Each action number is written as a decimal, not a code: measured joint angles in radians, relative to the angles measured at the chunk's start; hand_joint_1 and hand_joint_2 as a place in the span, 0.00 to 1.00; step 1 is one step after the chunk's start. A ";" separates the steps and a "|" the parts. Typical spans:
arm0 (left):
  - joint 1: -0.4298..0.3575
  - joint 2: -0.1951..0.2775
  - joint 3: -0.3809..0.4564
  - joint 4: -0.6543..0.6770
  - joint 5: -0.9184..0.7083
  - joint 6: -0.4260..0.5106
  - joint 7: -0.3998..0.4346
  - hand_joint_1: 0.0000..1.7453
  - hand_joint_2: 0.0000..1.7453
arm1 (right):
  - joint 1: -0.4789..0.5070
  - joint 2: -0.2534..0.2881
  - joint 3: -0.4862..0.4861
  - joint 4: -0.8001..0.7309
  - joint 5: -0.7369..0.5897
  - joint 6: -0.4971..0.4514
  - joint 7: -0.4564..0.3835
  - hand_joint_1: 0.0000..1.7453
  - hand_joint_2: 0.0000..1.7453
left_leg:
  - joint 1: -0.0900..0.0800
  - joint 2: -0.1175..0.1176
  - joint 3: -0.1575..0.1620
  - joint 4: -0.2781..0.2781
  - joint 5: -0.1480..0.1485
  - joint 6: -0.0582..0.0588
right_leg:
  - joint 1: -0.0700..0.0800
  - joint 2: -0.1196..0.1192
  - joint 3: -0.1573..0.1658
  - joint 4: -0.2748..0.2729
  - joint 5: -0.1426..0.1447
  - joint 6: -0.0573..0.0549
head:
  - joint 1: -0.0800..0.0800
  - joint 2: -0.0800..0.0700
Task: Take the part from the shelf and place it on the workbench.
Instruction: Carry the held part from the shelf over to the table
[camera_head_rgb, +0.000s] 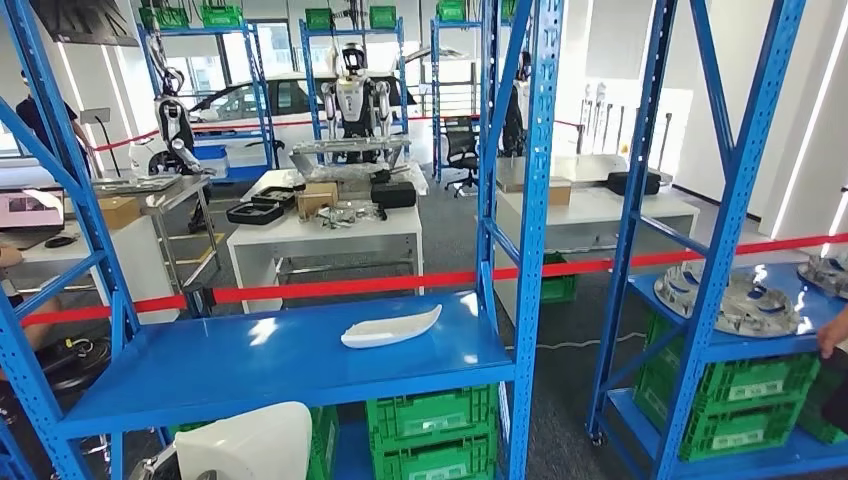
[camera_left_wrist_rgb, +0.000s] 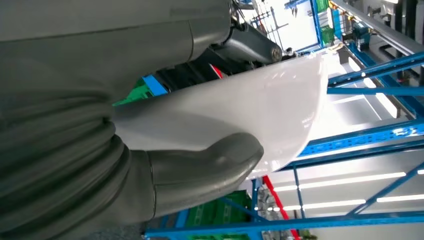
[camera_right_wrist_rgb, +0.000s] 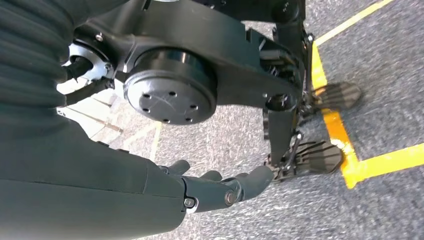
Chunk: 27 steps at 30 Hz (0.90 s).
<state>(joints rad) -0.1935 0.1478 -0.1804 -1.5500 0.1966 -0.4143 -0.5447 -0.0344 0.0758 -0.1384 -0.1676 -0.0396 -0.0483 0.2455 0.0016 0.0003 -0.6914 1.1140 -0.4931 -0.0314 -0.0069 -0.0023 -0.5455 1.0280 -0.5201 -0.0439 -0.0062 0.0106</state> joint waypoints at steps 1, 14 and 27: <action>0.000 0.000 0.000 0.000 -0.001 0.000 0.000 1.00 1.00 | 0.000 0.000 0.000 0.000 0.001 0.000 0.000 0.00 1.00 | 0.002 0.000 -0.013 0.059 -0.053 -0.005 | 0.000 0.000 -0.014 0.000 0.012 -0.003 | -0.001 0.000; -0.004 -0.001 0.007 -0.002 -0.009 -0.001 0.002 1.00 1.00 | 0.007 -0.001 0.000 0.000 0.008 0.012 0.002 0.00 1.00 | -0.008 -0.001 0.205 -0.134 -0.033 0.046 | -0.007 0.002 -0.143 0.013 0.107 0.050 | -0.003 0.000; 0.003 -0.006 0.009 0.003 -0.011 -0.002 0.005 1.00 1.00 | 0.004 -0.005 0.000 0.000 0.016 0.016 0.004 0.00 1.00 | -0.004 0.004 0.028 -0.078 0.097 0.019 | 0.001 0.009 0.045 0.002 -0.048 0.036 | 0.003 0.000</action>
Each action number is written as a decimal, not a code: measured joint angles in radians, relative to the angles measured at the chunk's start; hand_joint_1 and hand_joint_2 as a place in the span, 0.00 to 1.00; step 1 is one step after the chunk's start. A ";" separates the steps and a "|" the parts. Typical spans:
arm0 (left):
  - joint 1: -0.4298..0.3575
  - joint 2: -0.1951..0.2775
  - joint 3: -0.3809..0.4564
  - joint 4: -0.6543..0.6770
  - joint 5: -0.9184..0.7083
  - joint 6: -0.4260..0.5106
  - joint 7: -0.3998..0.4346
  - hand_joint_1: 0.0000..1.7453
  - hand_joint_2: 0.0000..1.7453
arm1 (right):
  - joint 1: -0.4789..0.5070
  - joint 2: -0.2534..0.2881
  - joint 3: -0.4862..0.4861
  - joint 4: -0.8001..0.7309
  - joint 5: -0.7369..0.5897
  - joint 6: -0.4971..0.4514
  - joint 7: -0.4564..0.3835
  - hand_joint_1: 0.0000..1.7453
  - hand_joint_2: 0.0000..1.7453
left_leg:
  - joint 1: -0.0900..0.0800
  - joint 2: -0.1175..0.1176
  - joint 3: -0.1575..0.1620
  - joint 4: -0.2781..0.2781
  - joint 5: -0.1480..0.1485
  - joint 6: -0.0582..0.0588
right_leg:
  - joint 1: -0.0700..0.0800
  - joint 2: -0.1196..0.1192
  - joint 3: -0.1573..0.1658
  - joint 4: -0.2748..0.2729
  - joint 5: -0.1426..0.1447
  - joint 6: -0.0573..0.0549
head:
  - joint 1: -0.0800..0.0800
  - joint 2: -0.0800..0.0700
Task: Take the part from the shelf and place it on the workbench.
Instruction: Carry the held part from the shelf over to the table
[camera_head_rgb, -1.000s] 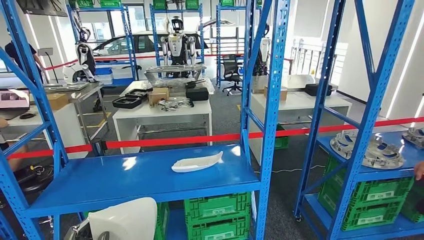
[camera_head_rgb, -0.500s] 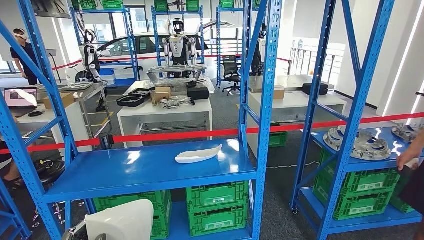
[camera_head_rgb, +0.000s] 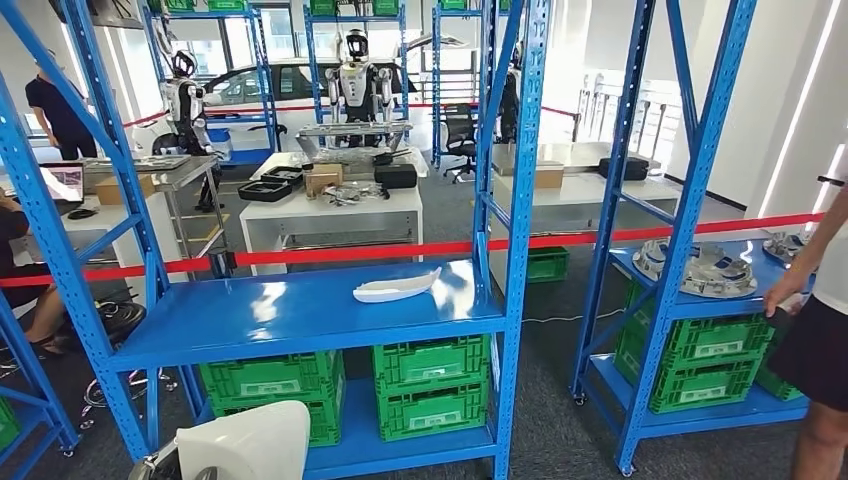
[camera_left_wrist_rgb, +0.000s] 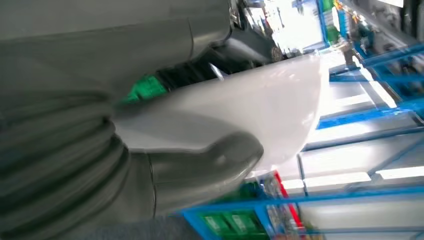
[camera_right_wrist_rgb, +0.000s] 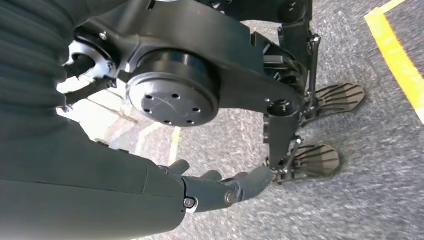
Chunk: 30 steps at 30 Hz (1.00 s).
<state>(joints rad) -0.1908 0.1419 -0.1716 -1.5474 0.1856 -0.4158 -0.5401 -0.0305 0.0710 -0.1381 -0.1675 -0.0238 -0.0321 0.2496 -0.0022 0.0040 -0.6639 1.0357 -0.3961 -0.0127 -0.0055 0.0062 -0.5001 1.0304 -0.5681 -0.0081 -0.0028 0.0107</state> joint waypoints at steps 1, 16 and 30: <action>0.000 0.000 0.000 0.000 0.000 0.000 0.000 1.00 1.00 | 0.000 0.000 0.000 0.000 0.000 0.000 0.000 0.00 1.00 | 0.002 -0.001 -0.001 0.000 0.004 -0.007 | -0.001 -0.002 -0.007 -0.002 0.008 -0.008 | 0.000 0.000; -0.003 0.000 0.005 0.003 0.000 0.000 -0.001 1.00 1.00 | -0.002 0.001 0.000 0.000 0.000 0.001 -0.001 0.00 1.00 | -0.010 -0.008 0.192 -0.052 -0.150 0.011 | 0.001 -0.007 -0.160 -0.009 0.176 -0.003 | -0.007 0.000; -0.006 -0.003 0.004 0.024 -0.004 -0.009 -0.006 1.00 1.00 | -0.001 0.000 0.000 0.000 0.003 0.006 0.001 0.00 1.00 | 0.000 0.004 -0.008 -0.004 0.000 0.004 | -0.003 0.000 0.012 -0.010 -0.006 0.015 | 0.000 0.000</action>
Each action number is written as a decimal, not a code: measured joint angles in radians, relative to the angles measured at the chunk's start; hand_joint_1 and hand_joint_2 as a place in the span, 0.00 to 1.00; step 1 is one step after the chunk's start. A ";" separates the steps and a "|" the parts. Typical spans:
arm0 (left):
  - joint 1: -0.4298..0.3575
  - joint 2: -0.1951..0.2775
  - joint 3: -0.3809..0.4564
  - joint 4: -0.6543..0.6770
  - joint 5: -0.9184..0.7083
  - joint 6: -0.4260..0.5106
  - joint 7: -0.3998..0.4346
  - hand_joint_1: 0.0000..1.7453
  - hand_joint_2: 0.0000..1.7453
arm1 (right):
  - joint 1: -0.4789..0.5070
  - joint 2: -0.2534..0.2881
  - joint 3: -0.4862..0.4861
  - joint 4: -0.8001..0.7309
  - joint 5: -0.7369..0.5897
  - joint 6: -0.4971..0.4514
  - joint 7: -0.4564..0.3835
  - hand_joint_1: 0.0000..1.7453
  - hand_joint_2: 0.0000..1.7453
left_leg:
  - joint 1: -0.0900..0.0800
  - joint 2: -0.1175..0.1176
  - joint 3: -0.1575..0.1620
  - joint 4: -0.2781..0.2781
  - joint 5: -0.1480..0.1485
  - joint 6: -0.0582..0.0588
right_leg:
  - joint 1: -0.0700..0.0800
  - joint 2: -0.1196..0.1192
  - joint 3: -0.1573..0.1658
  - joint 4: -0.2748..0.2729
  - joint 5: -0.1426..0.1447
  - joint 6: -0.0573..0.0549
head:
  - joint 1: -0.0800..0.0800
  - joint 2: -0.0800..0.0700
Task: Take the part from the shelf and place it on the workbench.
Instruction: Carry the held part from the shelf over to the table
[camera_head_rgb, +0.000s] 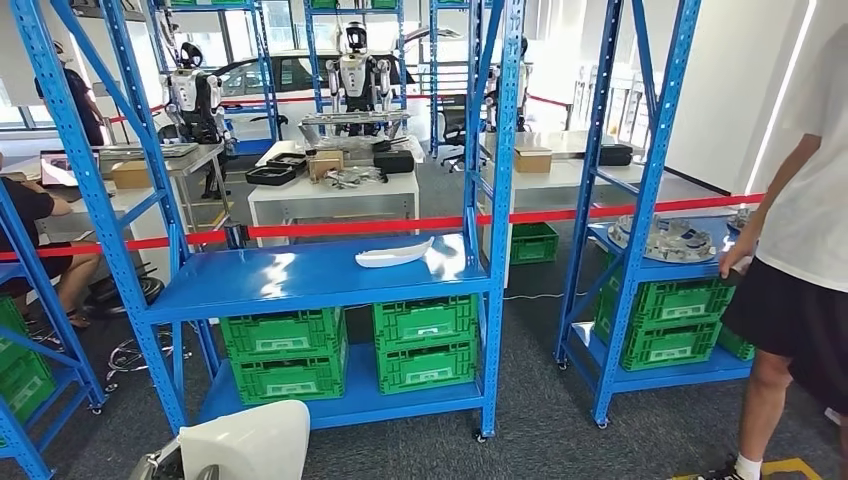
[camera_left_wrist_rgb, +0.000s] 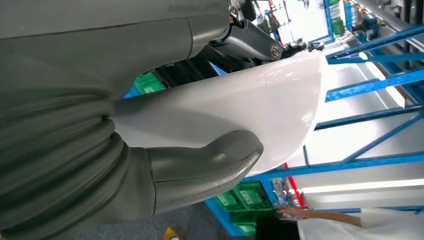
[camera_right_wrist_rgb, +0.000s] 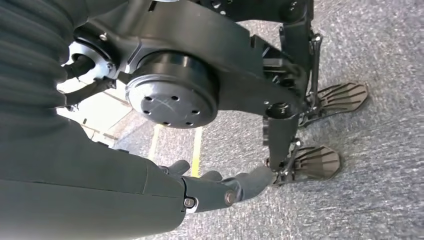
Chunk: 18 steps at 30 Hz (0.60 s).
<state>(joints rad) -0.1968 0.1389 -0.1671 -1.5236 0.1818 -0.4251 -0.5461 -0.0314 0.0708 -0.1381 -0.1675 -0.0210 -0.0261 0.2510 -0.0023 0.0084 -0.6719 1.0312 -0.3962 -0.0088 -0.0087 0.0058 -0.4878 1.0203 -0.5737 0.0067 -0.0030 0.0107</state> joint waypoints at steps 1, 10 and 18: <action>0.001 0.000 0.000 0.001 0.000 -0.001 0.000 1.00 1.00 | 0.001 0.000 0.000 0.000 0.000 0.000 -0.001 0.00 1.00 | 0.001 0.000 -0.002 -0.001 0.009 -0.007 | 0.000 0.000 -0.006 -0.002 0.003 -0.010 | -0.001 0.000; 0.005 0.002 -0.001 0.006 0.005 -0.003 0.005 1.00 1.00 | 0.001 0.001 0.000 0.000 0.000 0.003 -0.001 0.00 1.00 | 0.010 -0.007 -0.021 0.266 -0.138 -0.036 | 0.000 -0.012 -0.110 -0.001 0.093 -0.040 | -0.008 0.000; -0.011 0.001 0.000 0.010 0.009 -0.003 0.020 1.00 1.00 | 0.003 0.002 0.000 0.000 0.000 0.014 -0.001 0.00 1.00 | -0.007 0.013 0.176 -0.051 -0.135 0.016 | 0.000 -0.045 -0.144 0.012 0.122 0.000 | -0.007 0.000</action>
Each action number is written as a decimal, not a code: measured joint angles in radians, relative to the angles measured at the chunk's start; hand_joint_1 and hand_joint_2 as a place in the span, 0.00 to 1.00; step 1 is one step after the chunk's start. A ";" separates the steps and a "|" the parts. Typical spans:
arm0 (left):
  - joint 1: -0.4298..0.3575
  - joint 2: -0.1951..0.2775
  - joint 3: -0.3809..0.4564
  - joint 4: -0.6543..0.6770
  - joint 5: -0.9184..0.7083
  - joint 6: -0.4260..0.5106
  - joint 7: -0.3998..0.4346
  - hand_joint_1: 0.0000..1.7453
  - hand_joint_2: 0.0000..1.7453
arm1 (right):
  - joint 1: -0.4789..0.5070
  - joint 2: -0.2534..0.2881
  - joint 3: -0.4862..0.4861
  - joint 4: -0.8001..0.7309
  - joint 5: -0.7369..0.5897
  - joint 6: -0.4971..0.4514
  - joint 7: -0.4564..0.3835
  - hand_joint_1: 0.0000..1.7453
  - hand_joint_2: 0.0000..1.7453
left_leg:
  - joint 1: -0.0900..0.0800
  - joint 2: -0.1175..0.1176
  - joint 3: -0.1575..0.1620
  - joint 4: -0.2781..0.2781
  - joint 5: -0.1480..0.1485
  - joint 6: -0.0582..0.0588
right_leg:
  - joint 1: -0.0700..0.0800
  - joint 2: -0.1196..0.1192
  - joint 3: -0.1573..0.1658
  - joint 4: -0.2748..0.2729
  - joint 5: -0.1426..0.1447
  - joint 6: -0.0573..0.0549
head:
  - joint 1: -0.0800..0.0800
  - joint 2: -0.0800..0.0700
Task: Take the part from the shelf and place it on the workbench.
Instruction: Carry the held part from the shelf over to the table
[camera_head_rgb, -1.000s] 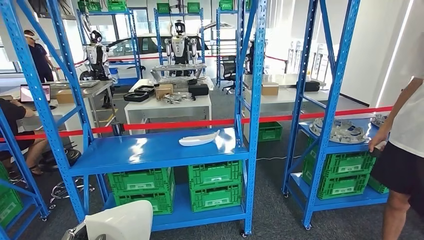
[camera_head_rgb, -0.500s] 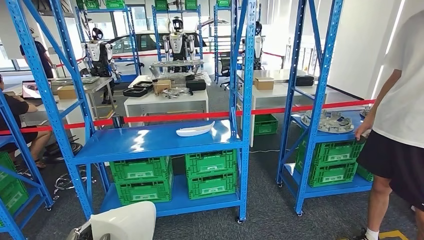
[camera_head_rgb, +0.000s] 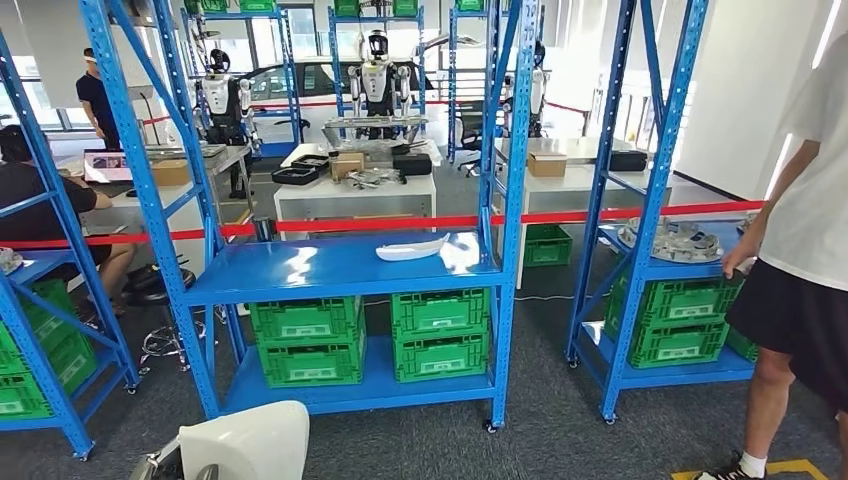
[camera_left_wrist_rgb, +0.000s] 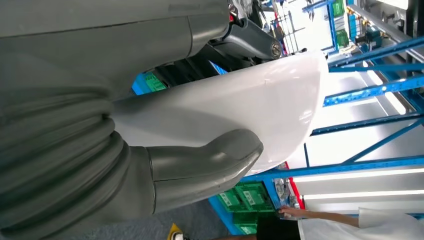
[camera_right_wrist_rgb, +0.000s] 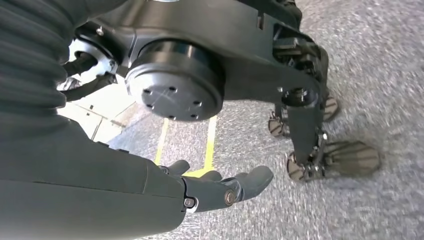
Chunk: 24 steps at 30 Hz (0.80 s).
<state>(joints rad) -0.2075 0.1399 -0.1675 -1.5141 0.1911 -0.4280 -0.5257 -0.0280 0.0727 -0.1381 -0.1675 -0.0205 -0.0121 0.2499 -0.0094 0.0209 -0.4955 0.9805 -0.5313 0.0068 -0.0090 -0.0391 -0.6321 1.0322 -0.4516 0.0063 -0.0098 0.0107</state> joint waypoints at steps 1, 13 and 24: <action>-0.001 0.000 0.000 0.001 0.000 0.000 0.000 1.00 1.00 | 0.000 0.001 0.000 0.000 -0.001 0.001 0.000 0.00 1.00 | 0.002 -0.007 -0.003 -0.002 0.008 0.008 | 0.000 0.007 -0.013 0.030 -0.024 0.004 | 0.001 0.000; -0.004 -0.001 0.000 0.014 -0.004 0.014 -0.007 1.00 1.00 | 0.000 0.003 0.000 0.000 0.004 0.005 0.000 0.00 1.00 | 0.004 -0.112 -0.077 0.046 0.038 -0.007 | 0.005 0.084 0.052 0.007 -0.050 -0.016 | 0.004 0.000; 0.017 0.015 0.011 0.003 -0.010 0.030 -0.020 1.00 1.00 | -0.004 0.005 0.003 0.000 0.020 0.016 0.000 0.00 1.00 | 0.027 0.004 -0.117 0.163 -0.012 -0.060 | -0.004 -0.043 0.050 -0.011 -0.032 -0.035 | -0.001 0.000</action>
<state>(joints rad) -0.1907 0.1546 -0.1569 -1.5115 0.1815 -0.3978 -0.5460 -0.0316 0.0780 -0.1350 -0.1675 -0.0008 0.0043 0.2499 0.0174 0.0248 -0.6129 1.1436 -0.5437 -0.0528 -0.0129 -0.0818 -0.5824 1.0214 -0.4837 -0.0286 -0.0108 0.0107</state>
